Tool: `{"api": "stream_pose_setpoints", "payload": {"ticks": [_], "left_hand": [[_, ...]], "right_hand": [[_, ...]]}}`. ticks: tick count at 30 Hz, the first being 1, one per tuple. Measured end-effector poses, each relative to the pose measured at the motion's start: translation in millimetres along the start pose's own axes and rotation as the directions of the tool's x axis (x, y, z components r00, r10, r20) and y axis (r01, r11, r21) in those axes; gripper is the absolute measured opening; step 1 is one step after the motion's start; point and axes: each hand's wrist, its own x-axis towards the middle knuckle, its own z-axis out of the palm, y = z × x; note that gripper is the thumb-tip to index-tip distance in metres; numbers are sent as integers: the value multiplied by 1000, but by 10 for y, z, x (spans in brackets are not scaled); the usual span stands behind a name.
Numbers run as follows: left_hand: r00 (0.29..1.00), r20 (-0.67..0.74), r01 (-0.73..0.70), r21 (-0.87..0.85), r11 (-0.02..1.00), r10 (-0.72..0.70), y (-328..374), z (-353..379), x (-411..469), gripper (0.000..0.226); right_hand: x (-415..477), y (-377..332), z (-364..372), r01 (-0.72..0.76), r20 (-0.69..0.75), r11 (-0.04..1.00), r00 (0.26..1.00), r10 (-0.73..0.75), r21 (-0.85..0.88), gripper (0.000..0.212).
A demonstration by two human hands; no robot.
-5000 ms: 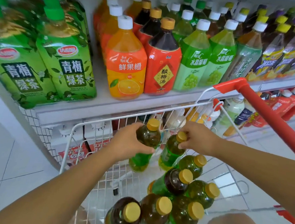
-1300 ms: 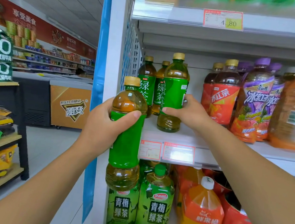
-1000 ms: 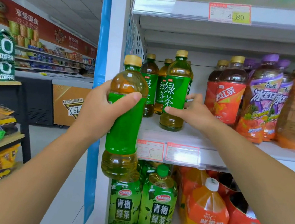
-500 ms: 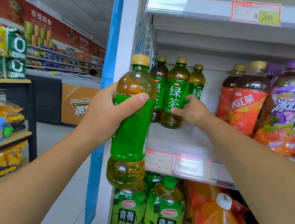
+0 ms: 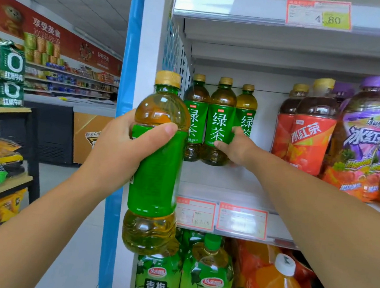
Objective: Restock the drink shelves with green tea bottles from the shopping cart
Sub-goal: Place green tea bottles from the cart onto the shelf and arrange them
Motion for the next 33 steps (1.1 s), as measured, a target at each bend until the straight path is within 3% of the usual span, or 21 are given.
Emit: {"api": "stream_pose_setpoints", "payload": {"ticks": [3,7,13,15,20,22,25,29,31,33], "left_hand": [[1000,-3,6,-2,1000,-6,2,11,-7,33],[999,-18,27,21,999,-27,13,17,-11,39],[994,-6,106,75,992,-106,126,28,-39,33],[988,-5,157,96,983,-157,176,36,-21,41],[966,-189,216,204,955,-178,401,262,64,59],[964,-229,197,296,934,-131,539,462,80,66],[968,-244,173,456,873,-64,705,736,110,74],[991,-116,4,510,860,64,642,668,212,68],[944,-127,-150,661,736,306,424,459,257,63],[877,-159,-163,789,593,453,142,275,268,61]], "right_hand": [[10,20,7,-37,22,998,999,36,43,61],[-93,14,0,-51,19,998,998,52,-39,70],[-833,-297,-294,193,-115,973,977,-179,130,43],[-1190,-311,-323,262,-74,936,965,-251,236,32],[-1914,-384,-313,290,126,837,914,-386,464,52],[-2012,-442,-291,287,80,841,929,-361,458,59],[-1983,-477,-302,350,-147,864,937,-318,361,65],[-1783,-451,-457,397,-215,811,917,-335,430,52],[-1623,-431,-579,416,-214,796,909,-357,440,50],[-1452,-395,-650,406,-184,819,914,-362,405,54]]}}
